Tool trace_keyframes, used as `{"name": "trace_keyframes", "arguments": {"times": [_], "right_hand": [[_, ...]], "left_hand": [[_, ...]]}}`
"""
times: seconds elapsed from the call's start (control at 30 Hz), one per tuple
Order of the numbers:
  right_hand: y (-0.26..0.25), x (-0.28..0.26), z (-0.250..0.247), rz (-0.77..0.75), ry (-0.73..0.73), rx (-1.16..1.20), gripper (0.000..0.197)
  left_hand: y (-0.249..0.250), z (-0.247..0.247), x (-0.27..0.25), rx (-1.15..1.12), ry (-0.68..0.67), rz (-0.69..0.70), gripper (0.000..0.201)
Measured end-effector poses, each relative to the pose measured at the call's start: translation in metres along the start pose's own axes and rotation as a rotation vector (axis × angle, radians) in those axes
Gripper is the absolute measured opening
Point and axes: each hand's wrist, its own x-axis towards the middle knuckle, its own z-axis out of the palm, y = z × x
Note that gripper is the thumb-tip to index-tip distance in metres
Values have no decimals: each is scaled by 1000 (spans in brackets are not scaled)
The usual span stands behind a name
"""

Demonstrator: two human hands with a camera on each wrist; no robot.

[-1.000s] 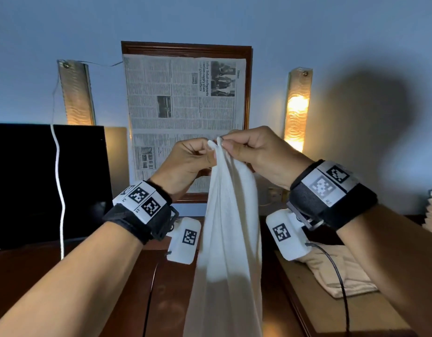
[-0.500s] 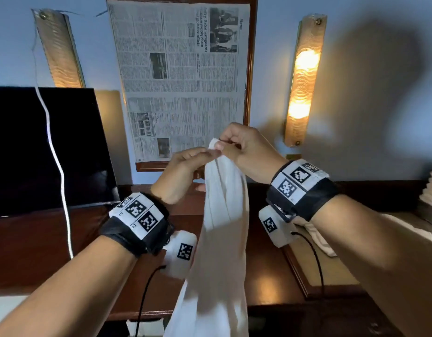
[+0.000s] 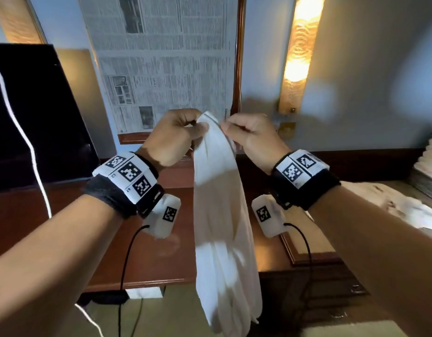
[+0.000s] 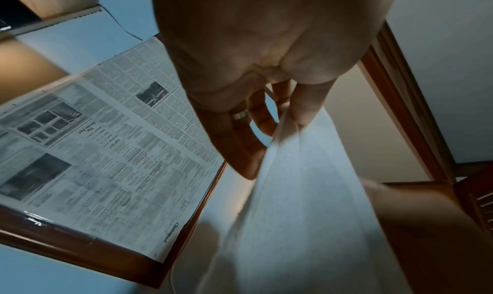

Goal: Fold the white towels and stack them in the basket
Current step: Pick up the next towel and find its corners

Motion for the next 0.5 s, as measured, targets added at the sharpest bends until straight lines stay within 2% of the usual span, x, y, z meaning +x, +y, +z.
{"name": "trace_keyframes", "arguments": {"times": [0.07,0.17,0.23,0.33,0.5], "right_hand": [[23,-5,1,16,-77,-11,29],[72,-21,8,85,-209,-21,47],[110,-38,11,215,-286,-39,42],[168,-63,11,358,-302,-60,37],[237,-103,-1,609,-502,-421,39]], "left_hand": [[-1,3,7,-14,9,-26,26],[-5,6,17,-58,39,-41,21],[-13,4,21,-77,71,-42,23],[-25,0,18,-22,133,-77,26],[-51,-3,3,40,323,-226,26]]}}
